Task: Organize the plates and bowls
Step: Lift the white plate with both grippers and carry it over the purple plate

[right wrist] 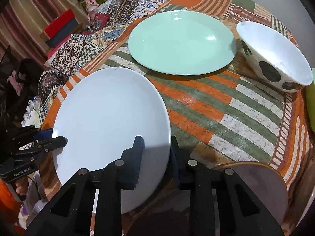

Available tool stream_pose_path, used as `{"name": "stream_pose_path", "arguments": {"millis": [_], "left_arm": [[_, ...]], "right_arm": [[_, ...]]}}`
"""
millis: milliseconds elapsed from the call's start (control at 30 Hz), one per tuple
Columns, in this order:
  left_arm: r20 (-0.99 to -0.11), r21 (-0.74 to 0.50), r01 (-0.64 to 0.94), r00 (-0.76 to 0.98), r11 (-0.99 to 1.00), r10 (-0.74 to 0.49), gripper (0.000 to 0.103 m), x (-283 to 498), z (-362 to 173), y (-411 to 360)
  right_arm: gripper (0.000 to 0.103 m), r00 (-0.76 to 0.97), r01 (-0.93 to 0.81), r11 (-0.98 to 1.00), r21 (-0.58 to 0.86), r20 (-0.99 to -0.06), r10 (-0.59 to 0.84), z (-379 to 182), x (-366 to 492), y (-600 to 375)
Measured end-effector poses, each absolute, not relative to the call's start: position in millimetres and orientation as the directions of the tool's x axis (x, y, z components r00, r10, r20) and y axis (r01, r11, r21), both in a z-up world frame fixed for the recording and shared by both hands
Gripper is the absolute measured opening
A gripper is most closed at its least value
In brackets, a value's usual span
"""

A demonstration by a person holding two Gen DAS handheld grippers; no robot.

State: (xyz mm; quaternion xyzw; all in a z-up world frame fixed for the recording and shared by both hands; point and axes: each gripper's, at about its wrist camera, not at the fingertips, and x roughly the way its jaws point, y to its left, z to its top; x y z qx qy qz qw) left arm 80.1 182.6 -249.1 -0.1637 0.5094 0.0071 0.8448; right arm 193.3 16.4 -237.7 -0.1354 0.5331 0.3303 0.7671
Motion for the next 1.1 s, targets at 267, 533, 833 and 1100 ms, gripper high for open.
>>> {"name": "stream_pose_path", "arguments": {"millis": [267,533,833,1100], "left_arm": [[-0.865,-0.241,-0.191,0.488,0.951,-0.121,0.029,79.5,-243.2,182.3],[-0.837,-0.235,-0.208,0.541,0.949,-0.089,0.028,74.4,-217.2,187.0],[-0.792,-0.223,-0.177,0.606,0.959,-0.072,0.028,73.2,-181.3,176.0],[-0.773,-0.214,-0.128,0.629,0.968,-0.088,0.028,74.7,-165.4,149.4]], "right_arm": [[0.022,0.242,-0.641,0.755,0.14,-0.896,0.372,-230.5,187.9,13.4],[0.021,0.289,-0.657,0.742,0.133,-0.865,0.411,-209.6,178.7,13.5],[0.021,0.339,-0.651,0.748,0.132,-0.831,0.441,-185.4,168.4,-1.8],[0.021,0.376,-0.615,0.775,0.146,-0.81,0.45,-171.8,160.6,-33.1]]}}
